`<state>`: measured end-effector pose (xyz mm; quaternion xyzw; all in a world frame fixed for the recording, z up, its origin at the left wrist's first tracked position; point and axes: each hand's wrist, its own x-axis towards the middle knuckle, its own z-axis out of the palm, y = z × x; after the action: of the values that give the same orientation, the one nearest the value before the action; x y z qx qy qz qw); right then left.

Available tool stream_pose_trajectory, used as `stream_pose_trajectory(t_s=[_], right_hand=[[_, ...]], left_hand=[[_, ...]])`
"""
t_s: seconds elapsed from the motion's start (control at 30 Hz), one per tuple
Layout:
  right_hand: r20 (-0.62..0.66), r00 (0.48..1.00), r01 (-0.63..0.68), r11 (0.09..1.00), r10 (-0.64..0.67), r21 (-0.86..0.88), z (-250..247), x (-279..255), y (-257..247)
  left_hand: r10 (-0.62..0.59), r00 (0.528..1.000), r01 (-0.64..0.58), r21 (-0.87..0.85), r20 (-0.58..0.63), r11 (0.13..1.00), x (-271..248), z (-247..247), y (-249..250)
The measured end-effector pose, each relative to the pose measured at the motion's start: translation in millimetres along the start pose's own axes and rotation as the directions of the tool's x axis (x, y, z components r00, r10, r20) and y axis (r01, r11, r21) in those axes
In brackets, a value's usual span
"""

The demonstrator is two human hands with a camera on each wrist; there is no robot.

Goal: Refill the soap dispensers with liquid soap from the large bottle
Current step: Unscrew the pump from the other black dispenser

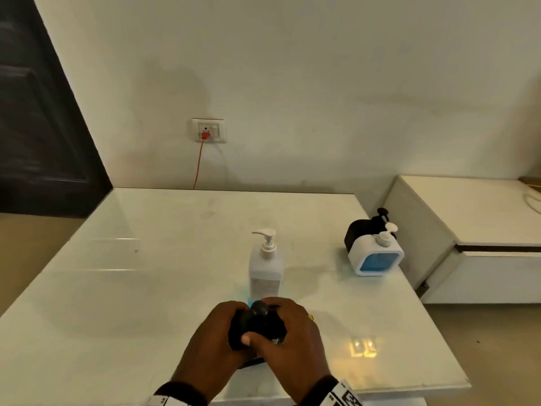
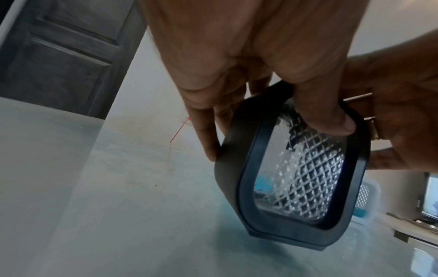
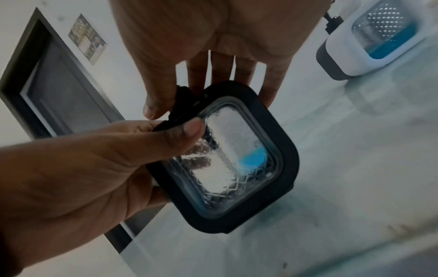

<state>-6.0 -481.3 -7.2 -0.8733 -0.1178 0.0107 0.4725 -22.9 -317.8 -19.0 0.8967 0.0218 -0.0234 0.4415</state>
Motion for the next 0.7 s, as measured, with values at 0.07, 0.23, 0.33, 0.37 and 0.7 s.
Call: stream_pose_trajectory(t_s=[0.07,0.23,0.33,0.37,0.7], right_hand=[[-0.026,0.999,-0.041,0.998,0.042,0.038,3.2,1.1,6.8],[-0.059,0.992,-0.104,0.991,0.109,0.089,6.4,2.9,16.1],[-0.038,0.991,-0.120,0.984,0.126,0.133,3.3,4.2,15.6],[-0.025,0.991,-0.128,0.981,0.133,0.148,3.0,4.5,15.2],[0.056,0.997,-0.052,0.991,0.046,0.121,-1.8,6.6,18.6]], left_hand=[[0.010,0.998,-0.011,0.013,0.055,1.000,6.5,2.4,-1.0],[0.005,0.990,-0.004,-0.006,0.138,1.000,12.4,9.3,-5.5],[0.036,0.988,-0.030,-0.039,0.148,0.999,12.2,8.0,-10.1],[0.040,0.989,-0.034,-0.047,0.145,0.998,11.9,7.5,-10.4],[0.076,0.990,-0.072,-0.033,0.123,0.997,12.3,10.1,-21.8]])
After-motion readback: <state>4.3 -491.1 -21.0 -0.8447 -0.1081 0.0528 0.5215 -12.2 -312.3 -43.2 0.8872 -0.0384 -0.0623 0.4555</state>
